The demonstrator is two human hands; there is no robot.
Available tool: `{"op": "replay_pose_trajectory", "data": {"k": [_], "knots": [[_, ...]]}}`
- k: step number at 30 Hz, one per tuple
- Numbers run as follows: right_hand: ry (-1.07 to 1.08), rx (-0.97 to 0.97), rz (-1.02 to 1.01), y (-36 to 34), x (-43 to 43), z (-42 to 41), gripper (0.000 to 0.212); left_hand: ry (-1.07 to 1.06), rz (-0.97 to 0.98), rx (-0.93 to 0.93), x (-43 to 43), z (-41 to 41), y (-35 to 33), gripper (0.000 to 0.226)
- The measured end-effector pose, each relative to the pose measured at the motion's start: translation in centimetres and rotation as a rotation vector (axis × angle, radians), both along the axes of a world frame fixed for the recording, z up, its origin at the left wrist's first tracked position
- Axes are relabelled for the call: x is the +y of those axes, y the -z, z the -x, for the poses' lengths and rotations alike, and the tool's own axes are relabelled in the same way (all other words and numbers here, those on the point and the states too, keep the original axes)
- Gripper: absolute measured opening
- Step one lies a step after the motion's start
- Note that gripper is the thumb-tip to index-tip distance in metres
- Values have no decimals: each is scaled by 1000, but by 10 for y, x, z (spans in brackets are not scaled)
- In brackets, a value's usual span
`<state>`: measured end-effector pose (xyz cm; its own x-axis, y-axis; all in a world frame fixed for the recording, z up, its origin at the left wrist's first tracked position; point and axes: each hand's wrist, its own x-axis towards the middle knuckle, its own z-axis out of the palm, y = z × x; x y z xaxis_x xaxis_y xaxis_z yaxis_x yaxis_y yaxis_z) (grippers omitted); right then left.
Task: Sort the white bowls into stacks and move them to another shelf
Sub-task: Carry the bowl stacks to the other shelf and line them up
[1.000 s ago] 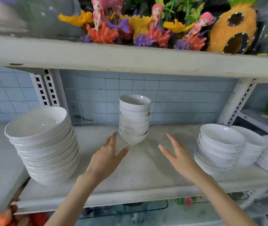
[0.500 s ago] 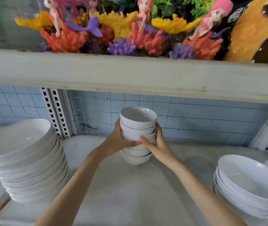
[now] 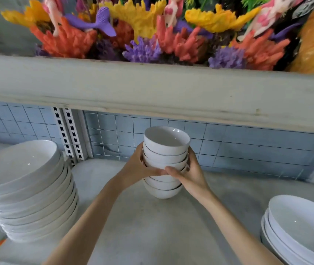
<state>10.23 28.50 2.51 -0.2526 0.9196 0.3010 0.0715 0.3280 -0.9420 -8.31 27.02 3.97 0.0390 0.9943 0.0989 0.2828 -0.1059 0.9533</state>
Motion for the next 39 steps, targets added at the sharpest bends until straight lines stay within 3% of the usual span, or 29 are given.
{"op": "replay_pose_trajectory", "data": {"k": [11,39], "knots": [[39,55,-135,-41,-14,9,98,15,-166,-53,-12,5,-41,109],[71,199,-143,-35,-199,55,89,153,-180,-143,-184,48,-35,107]]}}
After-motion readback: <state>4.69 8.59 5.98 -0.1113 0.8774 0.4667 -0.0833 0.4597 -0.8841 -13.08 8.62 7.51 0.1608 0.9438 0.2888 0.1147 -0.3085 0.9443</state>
